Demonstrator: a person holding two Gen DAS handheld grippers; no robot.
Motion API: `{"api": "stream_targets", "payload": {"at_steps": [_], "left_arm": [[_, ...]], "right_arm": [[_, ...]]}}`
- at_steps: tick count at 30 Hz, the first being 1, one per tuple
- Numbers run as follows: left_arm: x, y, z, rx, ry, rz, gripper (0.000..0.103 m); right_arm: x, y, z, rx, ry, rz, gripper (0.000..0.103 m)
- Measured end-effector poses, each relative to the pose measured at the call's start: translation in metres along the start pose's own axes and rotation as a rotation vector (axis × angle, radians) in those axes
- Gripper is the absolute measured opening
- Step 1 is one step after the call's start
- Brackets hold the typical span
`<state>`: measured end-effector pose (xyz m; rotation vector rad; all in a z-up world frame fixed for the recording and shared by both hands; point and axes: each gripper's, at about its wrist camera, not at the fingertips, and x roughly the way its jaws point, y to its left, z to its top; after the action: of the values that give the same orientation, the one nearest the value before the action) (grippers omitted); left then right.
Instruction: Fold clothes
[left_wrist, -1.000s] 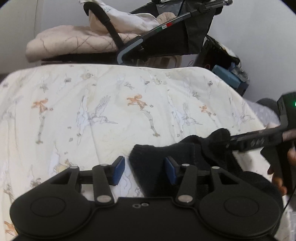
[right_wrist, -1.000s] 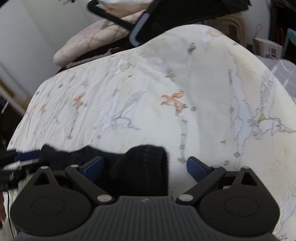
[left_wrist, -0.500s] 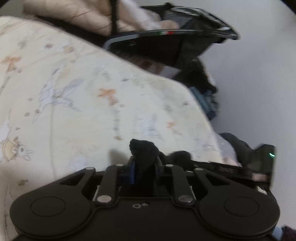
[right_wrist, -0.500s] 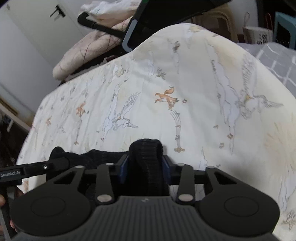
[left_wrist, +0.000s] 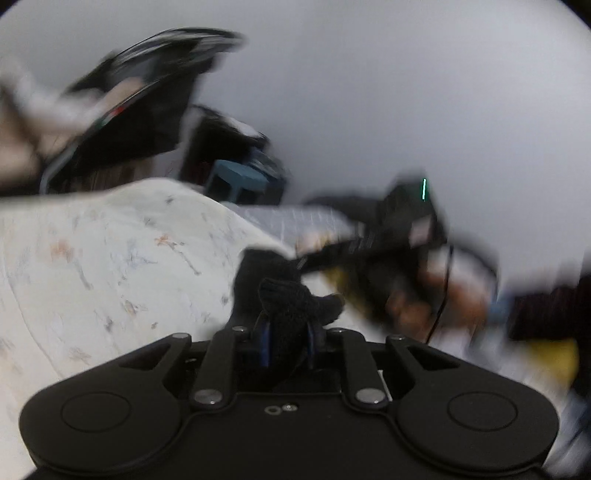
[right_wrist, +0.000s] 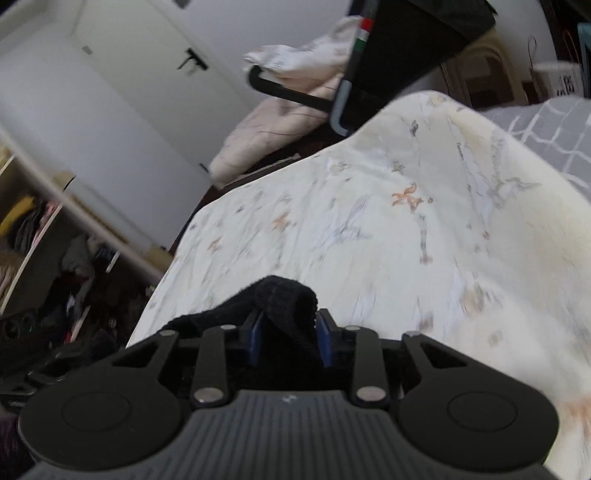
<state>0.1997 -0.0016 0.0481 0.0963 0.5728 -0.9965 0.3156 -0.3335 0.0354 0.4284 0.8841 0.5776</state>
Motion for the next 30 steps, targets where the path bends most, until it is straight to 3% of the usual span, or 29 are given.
{"api": "stream_targets", "payload": {"at_steps": [3, 7, 8, 11, 12, 14, 15, 18, 21, 23, 26, 28, 30], "left_arm": [[0.014, -0.037, -0.022, 0.257, 0.113, 0.042, 0.016], [0.030, -0.049, -0.045, 0.384, 0.181, 0.098, 0.021], [0.031, -0.050, -0.047, 0.409, 0.185, 0.119, 0.022], [0.034, -0.052, -0.052, 0.463, 0.189, 0.171, 0.024], [0.035, -0.055, -0.054, 0.490, 0.196, 0.182, 0.025], [0.035, -0.063, -0.059, 0.554, 0.202, 0.207, 0.025], [0.034, -0.068, -0.061, 0.580, 0.204, 0.223, 0.025], [0.031, -0.072, -0.064, 0.576, 0.193, 0.247, 0.026], [0.031, -0.072, -0.071, 0.559, 0.181, 0.262, 0.028], [0.029, -0.071, -0.074, 0.496, 0.161, 0.253, 0.030], [0.032, -0.069, -0.076, 0.396, 0.146, 0.243, 0.039], [0.033, -0.069, -0.076, 0.361, 0.139, 0.260, 0.042], [0.030, -0.072, -0.075, 0.330, 0.148, 0.299, 0.043]], "right_arm": [[-0.034, 0.008, -0.028, -0.038, -0.022, -0.057, 0.037], [-0.071, 0.024, -0.050, -0.086, -0.082, -0.149, 0.040], [-0.077, 0.029, -0.047, -0.088, -0.113, -0.141, 0.041], [-0.096, 0.048, -0.032, -0.104, -0.231, -0.099, 0.057], [-0.095, 0.056, -0.018, -0.098, -0.245, -0.033, 0.064], [-0.077, 0.060, -0.007, -0.094, -0.196, -0.018, 0.067], [-0.048, 0.063, 0.003, -0.095, -0.102, -0.015, 0.066], [-0.006, 0.058, 0.004, -0.053, 0.066, -0.047, 0.066], [0.010, 0.050, -0.020, 0.016, 0.183, -0.087, 0.066], [0.000, 0.055, -0.050, -0.027, 0.208, -0.171, 0.066], [-0.004, 0.050, -0.075, -0.029, 0.235, -0.219, 0.067], [0.000, 0.041, -0.096, -0.015, 0.208, -0.244, 0.071], [0.009, 0.034, -0.106, -0.025, 0.170, -0.272, 0.082]]}}
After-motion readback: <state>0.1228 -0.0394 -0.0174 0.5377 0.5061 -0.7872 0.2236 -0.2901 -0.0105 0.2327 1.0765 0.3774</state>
